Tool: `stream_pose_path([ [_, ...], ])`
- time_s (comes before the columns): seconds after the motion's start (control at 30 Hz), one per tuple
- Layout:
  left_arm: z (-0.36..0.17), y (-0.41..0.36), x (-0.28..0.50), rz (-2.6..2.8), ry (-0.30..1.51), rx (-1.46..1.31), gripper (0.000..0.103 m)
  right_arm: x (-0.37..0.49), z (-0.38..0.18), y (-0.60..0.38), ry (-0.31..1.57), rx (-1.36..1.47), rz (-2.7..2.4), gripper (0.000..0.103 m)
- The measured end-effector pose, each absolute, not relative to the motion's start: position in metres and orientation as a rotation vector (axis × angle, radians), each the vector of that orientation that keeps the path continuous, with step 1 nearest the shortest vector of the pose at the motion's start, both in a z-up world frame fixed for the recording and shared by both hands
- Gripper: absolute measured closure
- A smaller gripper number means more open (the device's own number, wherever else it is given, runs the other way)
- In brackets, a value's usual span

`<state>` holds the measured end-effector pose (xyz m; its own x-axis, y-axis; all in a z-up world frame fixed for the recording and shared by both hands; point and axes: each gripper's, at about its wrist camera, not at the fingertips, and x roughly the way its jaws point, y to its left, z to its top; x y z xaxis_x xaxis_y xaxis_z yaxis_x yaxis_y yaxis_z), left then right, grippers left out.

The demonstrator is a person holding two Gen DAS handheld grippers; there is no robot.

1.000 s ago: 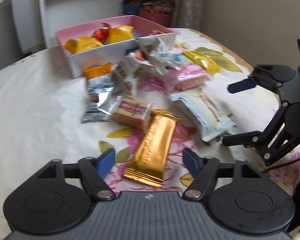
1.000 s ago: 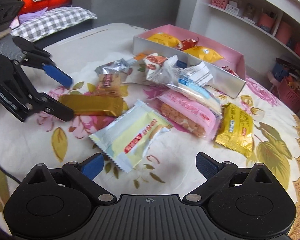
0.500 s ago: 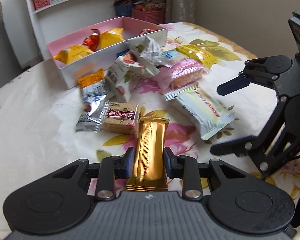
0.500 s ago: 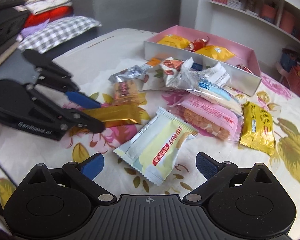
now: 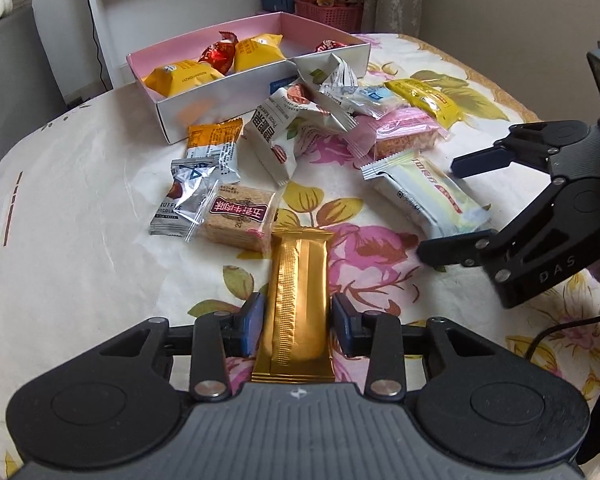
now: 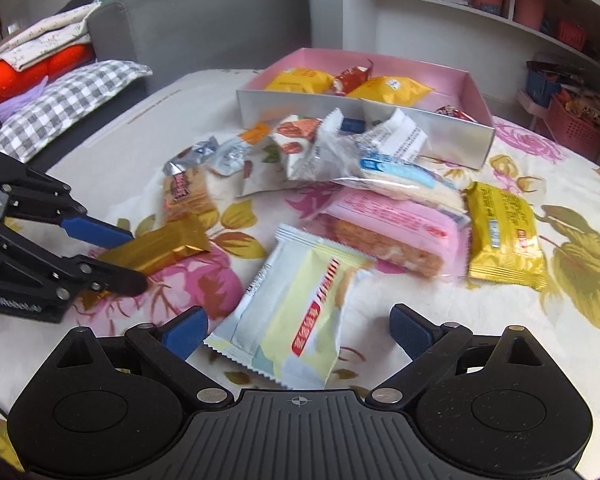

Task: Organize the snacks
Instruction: 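Grasp the gold bar with the left tool while the right tool approaches a white pack, then grasp the white-and-yellow pack with the right tool while the left tool holds the gold bar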

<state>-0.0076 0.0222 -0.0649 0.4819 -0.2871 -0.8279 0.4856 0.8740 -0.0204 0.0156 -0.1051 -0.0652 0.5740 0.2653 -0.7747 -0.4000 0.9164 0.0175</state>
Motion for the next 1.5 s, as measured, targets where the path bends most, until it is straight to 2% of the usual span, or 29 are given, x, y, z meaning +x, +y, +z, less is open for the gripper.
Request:
stream_pose_path([
  [0.17,-0.064,0.022,-0.007,-0.479,0.963,0.216,0.066,0.017,-0.066,-0.120,0.886,-0.154,0.378,0.005],
  [0.33,-0.066,0.020,-0.008,-0.491,0.955,0.207,0.056,0.016,-0.063,-0.112,0.870,-0.155,0.403,0.005],
  [0.53,-0.067,0.018,-0.009,-0.482,0.943,0.210,0.055,0.017,-0.067,-0.097,0.863,-0.178,0.424,0.007],
  [0.6,-0.067,0.018,-0.010,-0.466,0.936,0.207,0.058,0.018,-0.068,-0.095,0.853,-0.183,0.419,0.009],
  [0.7,-0.066,0.020,-0.009,-0.441,0.927,0.197,0.069,0.019,-0.067,-0.097,0.839,-0.174,0.406,0.017],
  [0.8,-0.065,0.024,-0.007,-0.429,0.933,0.163,0.074,0.020,-0.065,-0.100,0.827,-0.165,0.393,0.035],
  [0.87,-0.065,0.025,-0.006,-0.425,0.932,0.153,0.075,0.021,-0.063,-0.102,0.825,-0.150,0.395,0.052],
  [1.0,-0.063,0.024,-0.008,-0.429,0.933,0.147,0.077,0.020,-0.059,-0.103,0.825,-0.140,0.405,0.056],
  [1.5,-0.046,0.027,-0.013,-0.455,0.891,0.092,0.077,0.012,-0.035,-0.105,0.764,-0.114,0.438,0.057],
])
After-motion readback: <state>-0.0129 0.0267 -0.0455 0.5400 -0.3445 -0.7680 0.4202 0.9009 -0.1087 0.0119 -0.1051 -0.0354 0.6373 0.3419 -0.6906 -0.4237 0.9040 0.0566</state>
